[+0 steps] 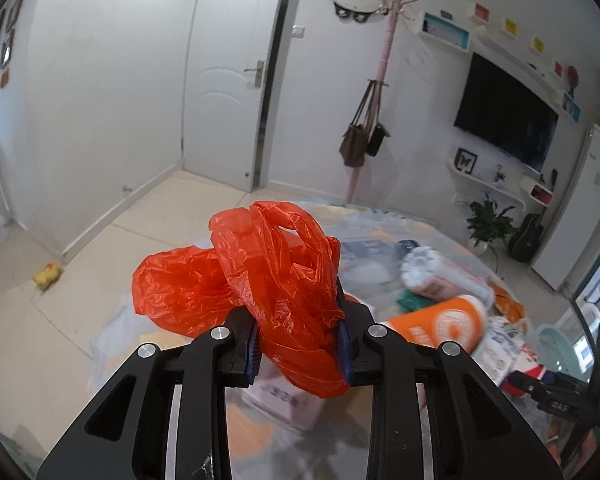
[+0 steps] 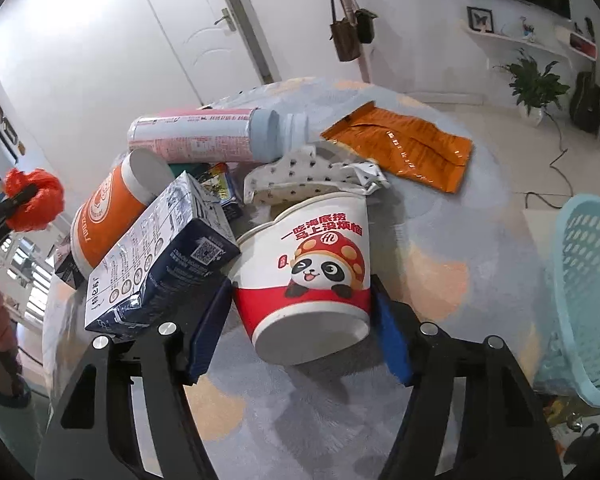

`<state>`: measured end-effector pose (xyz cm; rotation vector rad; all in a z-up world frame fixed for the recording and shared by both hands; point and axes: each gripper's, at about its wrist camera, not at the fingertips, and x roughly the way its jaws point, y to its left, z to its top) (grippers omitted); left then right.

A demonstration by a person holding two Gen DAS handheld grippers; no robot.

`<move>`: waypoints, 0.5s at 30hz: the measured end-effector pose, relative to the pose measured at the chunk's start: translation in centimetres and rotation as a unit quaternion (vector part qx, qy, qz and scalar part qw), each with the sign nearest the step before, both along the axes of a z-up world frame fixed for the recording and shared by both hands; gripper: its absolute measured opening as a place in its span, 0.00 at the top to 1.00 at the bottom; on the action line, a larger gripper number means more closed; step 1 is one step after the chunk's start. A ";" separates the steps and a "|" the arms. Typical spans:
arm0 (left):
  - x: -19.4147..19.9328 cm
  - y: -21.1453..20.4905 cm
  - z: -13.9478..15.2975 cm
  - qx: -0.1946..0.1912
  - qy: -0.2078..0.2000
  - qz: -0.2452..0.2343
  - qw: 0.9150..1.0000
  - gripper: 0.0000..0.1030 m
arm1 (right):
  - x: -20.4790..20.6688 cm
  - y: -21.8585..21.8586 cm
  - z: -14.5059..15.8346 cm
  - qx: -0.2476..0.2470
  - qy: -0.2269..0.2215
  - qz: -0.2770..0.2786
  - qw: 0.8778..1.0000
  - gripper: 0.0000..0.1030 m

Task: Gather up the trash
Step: 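Grasp the red-white paper cup with the right tool while left holds the bag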

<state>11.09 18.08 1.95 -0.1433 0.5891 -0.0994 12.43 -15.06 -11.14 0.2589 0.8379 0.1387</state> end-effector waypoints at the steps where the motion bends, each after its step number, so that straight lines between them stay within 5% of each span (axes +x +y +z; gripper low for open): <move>1: -0.7 -0.4 0.3 -0.002 -0.006 -0.006 1.000 0.73 | -0.4 -0.1 0.2 -0.002 -0.006 -0.001 1.000 0.38; 15: -6.3 -10.4 3.9 -0.012 -0.062 -0.138 0.988 0.73 | -5.7 -2.4 5.2 -0.049 -0.089 -0.027 0.994 0.40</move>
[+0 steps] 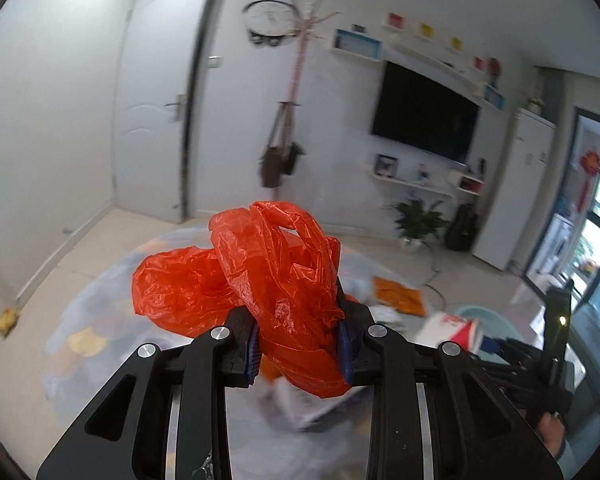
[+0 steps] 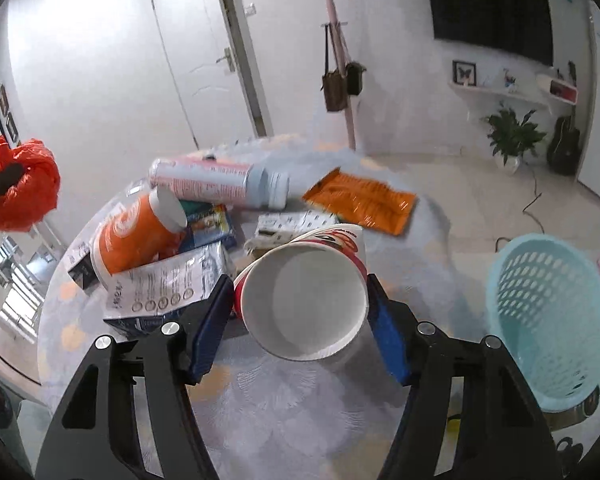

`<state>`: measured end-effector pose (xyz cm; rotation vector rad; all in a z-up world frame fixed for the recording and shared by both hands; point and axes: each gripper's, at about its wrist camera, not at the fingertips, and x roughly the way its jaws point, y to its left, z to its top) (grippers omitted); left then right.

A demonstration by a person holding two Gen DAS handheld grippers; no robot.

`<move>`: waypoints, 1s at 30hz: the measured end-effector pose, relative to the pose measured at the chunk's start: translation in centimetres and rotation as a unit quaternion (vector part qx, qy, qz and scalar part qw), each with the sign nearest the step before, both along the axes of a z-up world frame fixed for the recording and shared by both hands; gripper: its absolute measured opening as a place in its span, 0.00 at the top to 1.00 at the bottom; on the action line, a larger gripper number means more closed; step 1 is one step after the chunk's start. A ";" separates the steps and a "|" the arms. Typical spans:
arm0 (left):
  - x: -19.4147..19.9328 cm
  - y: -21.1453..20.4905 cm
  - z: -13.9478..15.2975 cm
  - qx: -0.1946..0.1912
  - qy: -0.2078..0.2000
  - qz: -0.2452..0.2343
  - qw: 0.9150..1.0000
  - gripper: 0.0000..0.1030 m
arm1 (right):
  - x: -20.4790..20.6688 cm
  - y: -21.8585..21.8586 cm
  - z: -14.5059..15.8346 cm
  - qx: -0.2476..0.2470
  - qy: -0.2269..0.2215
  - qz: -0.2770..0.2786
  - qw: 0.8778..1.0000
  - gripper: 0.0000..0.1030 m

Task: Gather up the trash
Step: 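Grasp the red-white paper cup with the right tool while left holds the bag, then carry bag and cup over the blue basket and open both tools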

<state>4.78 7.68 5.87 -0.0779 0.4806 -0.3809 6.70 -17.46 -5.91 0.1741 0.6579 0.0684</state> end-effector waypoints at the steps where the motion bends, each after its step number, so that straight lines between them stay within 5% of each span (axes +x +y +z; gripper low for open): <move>1: -0.2 -0.7 0.0 0.001 -0.002 -0.008 1.000 0.73 | -0.3 -0.4 0.5 -0.002 -0.009 -0.005 1.000 0.40; 16: 1.5 -18.4 1.2 0.023 -0.014 -0.176 0.984 0.73 | -5.3 -13.3 5.2 -0.020 -0.081 -0.170 0.982 0.39; 21: 3.5 -25.0 -2.0 0.027 0.029 -0.227 0.973 0.73 | -5.9 -18.9 3.1 -0.012 -0.048 -0.236 0.971 0.39; 30: 7.2 -31.6 -12.2 0.029 0.154 -0.279 0.947 0.73 | -3.9 -24.8 -4.3 0.036 0.060 -0.294 0.953 0.39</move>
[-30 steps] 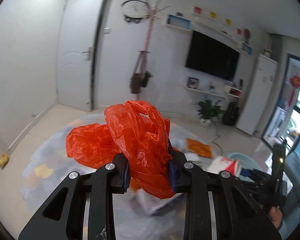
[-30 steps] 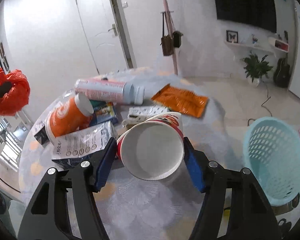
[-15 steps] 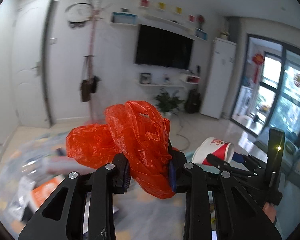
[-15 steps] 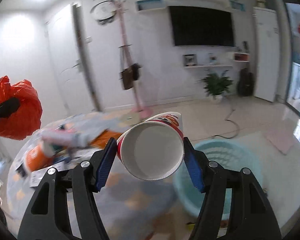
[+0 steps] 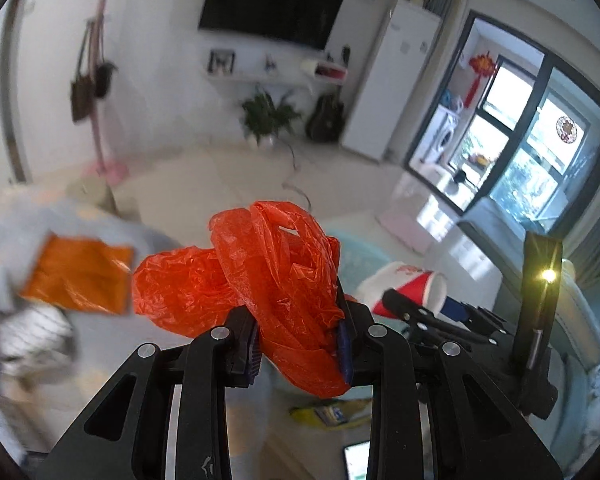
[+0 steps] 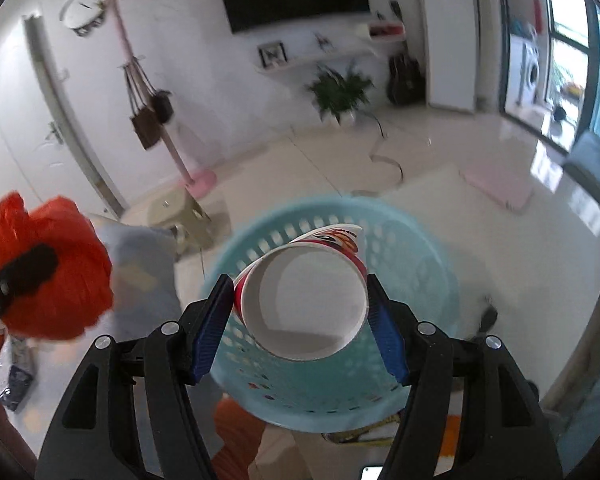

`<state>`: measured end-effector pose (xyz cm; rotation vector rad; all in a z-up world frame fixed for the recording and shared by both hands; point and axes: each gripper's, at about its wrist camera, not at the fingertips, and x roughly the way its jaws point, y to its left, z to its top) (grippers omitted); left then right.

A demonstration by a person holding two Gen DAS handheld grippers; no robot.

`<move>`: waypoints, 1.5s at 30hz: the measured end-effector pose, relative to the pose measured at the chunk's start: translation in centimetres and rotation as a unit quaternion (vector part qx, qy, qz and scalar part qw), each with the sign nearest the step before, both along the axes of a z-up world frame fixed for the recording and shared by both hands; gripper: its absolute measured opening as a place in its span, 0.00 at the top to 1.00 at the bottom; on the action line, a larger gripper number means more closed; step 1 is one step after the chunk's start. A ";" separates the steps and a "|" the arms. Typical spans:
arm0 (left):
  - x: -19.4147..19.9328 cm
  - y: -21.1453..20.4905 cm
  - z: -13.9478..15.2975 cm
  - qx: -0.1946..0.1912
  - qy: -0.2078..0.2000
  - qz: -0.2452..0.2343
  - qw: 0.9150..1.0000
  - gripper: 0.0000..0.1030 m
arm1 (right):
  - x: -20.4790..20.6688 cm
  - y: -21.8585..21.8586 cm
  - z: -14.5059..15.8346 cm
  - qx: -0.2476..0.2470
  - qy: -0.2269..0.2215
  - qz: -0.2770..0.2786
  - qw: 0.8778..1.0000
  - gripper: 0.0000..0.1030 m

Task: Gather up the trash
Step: 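Carry bag and cup over the blue basket and open both tools, then move both open tools back over the table items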

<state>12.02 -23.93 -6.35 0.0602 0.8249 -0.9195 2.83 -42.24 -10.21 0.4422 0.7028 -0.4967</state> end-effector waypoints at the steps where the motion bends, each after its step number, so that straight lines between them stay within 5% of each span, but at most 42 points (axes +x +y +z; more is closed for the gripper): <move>1: 0.3 -0.5 -0.9 0.003 0.013 -0.003 1.000 0.73 | 0.3 -0.4 -0.6 0.007 0.008 -0.002 1.000 0.39; 6: 1.0 -2.6 -3.1 0.017 0.034 -0.017 0.999 0.71 | 1.1 -1.6 -3.0 0.025 0.037 -0.014 0.999 0.38; 10: 0.7 -3.3 -3.7 0.030 0.026 -0.025 0.999 0.52 | 0.8 -1.8 -3.9 0.032 0.050 -0.016 0.998 0.38; 12: 0.7 -3.3 -3.6 0.033 0.023 -0.026 0.999 0.51 | 0.8 -2.0 -4.1 0.036 0.049 -0.014 0.998 0.38; 20: -0.2 -0.7 -1.1 -0.001 0.008 -0.013 1.000 0.35 | 0.1 -1.3 -3.0 0.023 0.038 -0.013 0.999 0.35; 27: -1.2 1.3 0.8 -0.020 -0.010 -0.004 1.000 0.33 | -0.6 0.1 -1.0 0.006 0.023 -0.007 1.000 0.35; 36: -3.4 9.8 4.6 -0.061 -0.050 0.074 0.994 0.33 | -0.8 6.0 4.0 -0.036 -0.036 0.056 0.997 0.35; 45: -4.1 22.7 7.7 -0.093 -0.063 0.189 0.975 0.33 | 0.3 18.0 8.0 -0.091 -0.090 0.193 0.973 0.35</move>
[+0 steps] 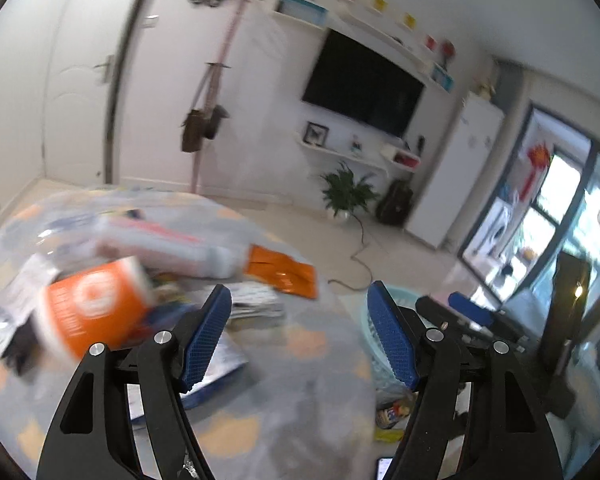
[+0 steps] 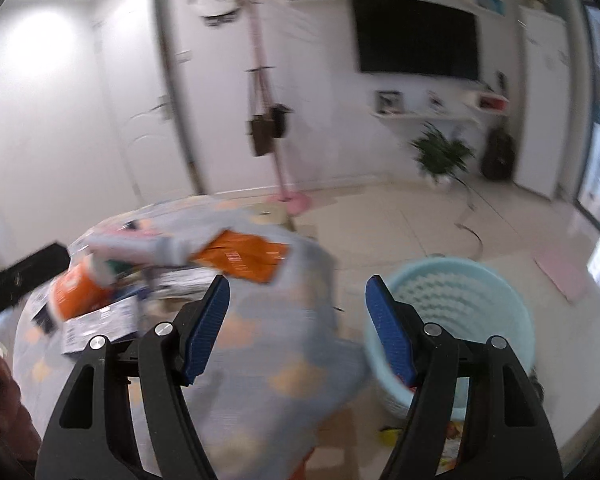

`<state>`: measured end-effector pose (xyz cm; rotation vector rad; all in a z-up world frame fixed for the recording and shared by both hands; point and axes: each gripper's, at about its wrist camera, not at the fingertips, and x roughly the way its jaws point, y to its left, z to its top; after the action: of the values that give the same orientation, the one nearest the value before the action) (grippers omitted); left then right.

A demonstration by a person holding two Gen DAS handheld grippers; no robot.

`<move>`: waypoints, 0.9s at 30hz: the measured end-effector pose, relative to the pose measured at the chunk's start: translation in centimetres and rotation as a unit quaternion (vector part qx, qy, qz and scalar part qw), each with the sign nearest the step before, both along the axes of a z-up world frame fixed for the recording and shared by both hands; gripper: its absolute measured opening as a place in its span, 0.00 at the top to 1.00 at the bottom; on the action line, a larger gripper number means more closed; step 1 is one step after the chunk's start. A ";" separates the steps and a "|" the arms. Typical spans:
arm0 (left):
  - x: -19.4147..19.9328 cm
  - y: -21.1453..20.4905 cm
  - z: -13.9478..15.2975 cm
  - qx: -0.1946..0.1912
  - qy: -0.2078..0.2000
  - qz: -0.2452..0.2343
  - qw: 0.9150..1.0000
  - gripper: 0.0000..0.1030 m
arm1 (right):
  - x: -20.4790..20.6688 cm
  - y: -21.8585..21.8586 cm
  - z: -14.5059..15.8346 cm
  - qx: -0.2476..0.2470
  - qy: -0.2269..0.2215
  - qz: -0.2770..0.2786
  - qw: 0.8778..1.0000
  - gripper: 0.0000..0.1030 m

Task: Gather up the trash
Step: 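Move both open tools back over the table items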

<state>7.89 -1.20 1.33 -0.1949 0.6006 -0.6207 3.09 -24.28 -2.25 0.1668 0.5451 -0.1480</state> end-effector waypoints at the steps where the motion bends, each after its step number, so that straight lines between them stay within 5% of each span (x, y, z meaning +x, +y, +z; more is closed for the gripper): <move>1: 0.2 2.1 0.1 -0.018 0.009 0.007 1.000 0.31 | 0.1 1.0 0.0 -0.005 -0.001 0.011 1.000 0.35; 4: 0.5 6.6 0.0 -0.021 0.011 0.049 0.999 0.30 | 0.9 5.3 -0.2 -0.013 0.002 0.060 0.998 0.37; 13: 3.6 16.7 -3.4 0.089 0.043 0.171 0.980 0.25 | 2.7 15.6 -3.5 0.004 0.059 0.175 0.983 0.43; 20: 6.8 19.8 -6.2 0.078 0.084 0.190 0.975 0.25 | 3.5 22.2 -4.8 -0.021 0.072 0.213 0.974 0.43; 27: 7.6 19.6 -8.7 0.081 0.100 0.181 0.975 0.25 | 4.9 23.8 -6.6 -0.066 0.094 0.179 0.977 0.43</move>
<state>15.52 18.36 -7.34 -0.2095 0.7853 -0.1989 7.96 -0.50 -8.81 -0.0768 0.7420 0.1525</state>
